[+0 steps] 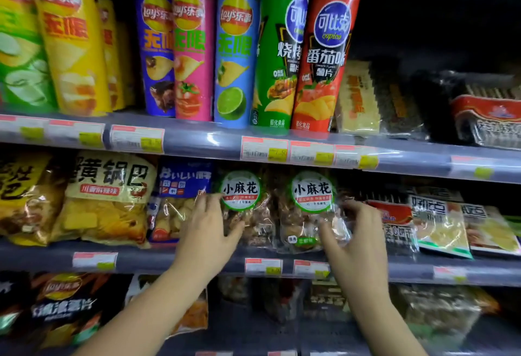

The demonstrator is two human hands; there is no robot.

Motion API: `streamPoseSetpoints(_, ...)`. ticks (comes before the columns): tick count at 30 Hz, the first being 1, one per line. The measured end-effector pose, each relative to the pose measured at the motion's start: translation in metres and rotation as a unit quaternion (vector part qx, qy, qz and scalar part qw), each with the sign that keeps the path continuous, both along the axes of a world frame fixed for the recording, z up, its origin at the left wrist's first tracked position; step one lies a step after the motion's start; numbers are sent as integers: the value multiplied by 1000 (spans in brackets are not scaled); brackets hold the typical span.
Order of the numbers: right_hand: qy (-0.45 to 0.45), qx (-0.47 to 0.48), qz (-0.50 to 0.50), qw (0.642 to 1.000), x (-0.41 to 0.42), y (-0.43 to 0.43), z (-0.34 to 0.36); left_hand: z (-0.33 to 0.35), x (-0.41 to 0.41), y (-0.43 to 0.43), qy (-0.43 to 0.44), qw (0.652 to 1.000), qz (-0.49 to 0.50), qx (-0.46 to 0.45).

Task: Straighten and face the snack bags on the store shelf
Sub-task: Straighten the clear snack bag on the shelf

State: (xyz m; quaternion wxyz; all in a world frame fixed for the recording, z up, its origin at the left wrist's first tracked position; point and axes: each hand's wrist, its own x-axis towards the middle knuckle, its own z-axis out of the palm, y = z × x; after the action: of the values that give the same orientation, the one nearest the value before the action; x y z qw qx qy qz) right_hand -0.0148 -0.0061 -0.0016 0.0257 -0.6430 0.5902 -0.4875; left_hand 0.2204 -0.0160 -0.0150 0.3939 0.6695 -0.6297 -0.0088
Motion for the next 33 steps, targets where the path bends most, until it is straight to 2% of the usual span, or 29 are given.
streamPoseSetpoints(4, 92, 83, 105, 987, 71, -15, 9, 6, -9, -16, 21, 999, 28, 41)
streamPoseSetpoints(6, 104, 113, 107, 982, 92, -26, 8, 11, -10, -22, 45, 997, 29, 54)
streamPoseSetpoints(9, 112, 135, 98, 980, 98, -34, 9, 14, -3, -33, 127, 991, 15, 37)
streamPoseSetpoints(13, 89, 128, 116, 981, 91, -38, 7, 12, 5, -38, 185, 982, 0, 27)
streamPoseSetpoints(20, 23, 122, 157, 980, 72, -40, 8, 19, 14, -46, 317, 948, -23, 27)
streamPoseSetpoints(28, -21, 119, 177, 977, 60, -47, 11, 20, 3, -45, 325, 939, -108, 29)
streamPoseSetpoints(33, -64, 128, 214, 966, 54, -53, 12, 24, 8, -46, 378, 921, -92, -9)
